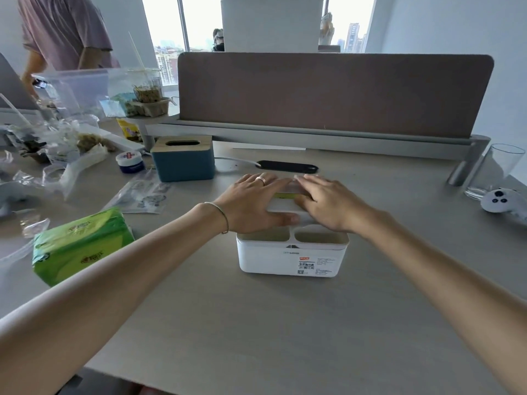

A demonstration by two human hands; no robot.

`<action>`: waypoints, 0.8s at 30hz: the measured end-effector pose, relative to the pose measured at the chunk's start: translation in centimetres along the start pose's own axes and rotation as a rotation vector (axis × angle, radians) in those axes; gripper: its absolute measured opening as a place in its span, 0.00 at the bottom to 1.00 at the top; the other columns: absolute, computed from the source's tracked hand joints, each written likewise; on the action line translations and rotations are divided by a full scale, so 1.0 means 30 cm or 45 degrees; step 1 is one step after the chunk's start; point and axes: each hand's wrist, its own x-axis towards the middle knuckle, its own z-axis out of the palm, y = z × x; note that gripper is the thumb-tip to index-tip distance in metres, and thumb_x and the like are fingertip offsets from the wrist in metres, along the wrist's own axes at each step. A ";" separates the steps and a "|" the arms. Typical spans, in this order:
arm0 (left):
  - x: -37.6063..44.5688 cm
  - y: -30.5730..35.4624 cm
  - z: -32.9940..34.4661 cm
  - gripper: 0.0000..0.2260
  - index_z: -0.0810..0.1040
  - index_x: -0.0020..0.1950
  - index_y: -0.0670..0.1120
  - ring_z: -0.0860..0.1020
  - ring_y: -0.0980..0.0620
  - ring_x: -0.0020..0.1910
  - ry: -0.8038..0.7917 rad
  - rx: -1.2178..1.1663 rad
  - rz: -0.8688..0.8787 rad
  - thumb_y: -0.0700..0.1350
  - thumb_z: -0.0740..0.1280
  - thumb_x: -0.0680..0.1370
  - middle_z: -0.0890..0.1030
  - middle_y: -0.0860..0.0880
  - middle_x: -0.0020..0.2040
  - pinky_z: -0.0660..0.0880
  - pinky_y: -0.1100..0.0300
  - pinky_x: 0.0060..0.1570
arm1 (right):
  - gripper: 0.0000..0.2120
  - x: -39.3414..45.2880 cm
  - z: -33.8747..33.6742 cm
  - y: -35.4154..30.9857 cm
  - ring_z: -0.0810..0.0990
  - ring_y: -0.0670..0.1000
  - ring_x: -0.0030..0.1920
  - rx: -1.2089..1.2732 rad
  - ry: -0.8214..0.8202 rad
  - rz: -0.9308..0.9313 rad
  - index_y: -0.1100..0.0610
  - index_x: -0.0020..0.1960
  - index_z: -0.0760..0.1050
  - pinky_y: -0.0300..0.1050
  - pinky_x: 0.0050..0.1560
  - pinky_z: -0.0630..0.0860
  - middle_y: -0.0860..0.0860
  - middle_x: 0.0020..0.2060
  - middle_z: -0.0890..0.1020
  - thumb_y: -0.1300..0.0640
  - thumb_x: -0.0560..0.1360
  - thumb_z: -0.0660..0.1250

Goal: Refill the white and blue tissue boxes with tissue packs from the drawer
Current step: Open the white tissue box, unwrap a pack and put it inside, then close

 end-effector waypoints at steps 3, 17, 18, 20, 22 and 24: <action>0.003 0.000 0.003 0.40 0.58 0.81 0.57 0.68 0.47 0.74 0.054 0.022 0.022 0.77 0.55 0.74 0.70 0.51 0.75 0.64 0.52 0.72 | 0.29 0.007 0.024 0.004 0.56 0.54 0.80 0.020 0.031 0.005 0.53 0.81 0.55 0.58 0.78 0.53 0.53 0.80 0.59 0.42 0.83 0.49; 0.008 0.035 0.023 0.41 0.61 0.80 0.46 0.65 0.48 0.76 0.041 0.045 -0.014 0.74 0.53 0.76 0.65 0.49 0.79 0.58 0.53 0.74 | 0.28 -0.011 0.030 -0.037 0.59 0.53 0.77 0.009 0.131 0.051 0.53 0.80 0.57 0.51 0.75 0.54 0.50 0.79 0.63 0.46 0.83 0.53; 0.011 0.031 0.030 0.41 0.61 0.80 0.46 0.65 0.48 0.76 0.051 0.043 -0.017 0.74 0.53 0.76 0.65 0.49 0.79 0.58 0.53 0.74 | 0.28 -0.005 0.034 -0.035 0.59 0.53 0.77 0.000 0.132 0.056 0.53 0.80 0.57 0.52 0.75 0.55 0.50 0.79 0.63 0.45 0.82 0.53; 0.017 0.026 0.033 0.44 0.58 0.81 0.47 0.60 0.50 0.79 0.032 0.057 -0.010 0.76 0.51 0.75 0.61 0.50 0.81 0.55 0.53 0.76 | 0.29 0.005 0.041 -0.029 0.59 0.53 0.77 -0.037 0.103 0.057 0.51 0.80 0.55 0.55 0.75 0.56 0.50 0.79 0.62 0.43 0.82 0.51; 0.015 0.029 0.028 0.46 0.55 0.82 0.46 0.57 0.51 0.80 0.008 0.084 0.004 0.77 0.50 0.74 0.59 0.50 0.82 0.53 0.53 0.77 | 0.30 0.006 0.050 -0.023 0.58 0.54 0.77 -0.091 0.077 0.047 0.51 0.80 0.53 0.57 0.75 0.57 0.51 0.78 0.62 0.40 0.82 0.48; 0.013 0.034 0.025 0.46 0.56 0.82 0.47 0.56 0.51 0.81 0.021 0.054 0.002 0.76 0.53 0.74 0.58 0.50 0.83 0.52 0.52 0.78 | 0.31 0.001 0.058 -0.023 0.60 0.55 0.77 -0.110 0.122 0.042 0.51 0.80 0.55 0.57 0.75 0.58 0.51 0.77 0.64 0.38 0.81 0.48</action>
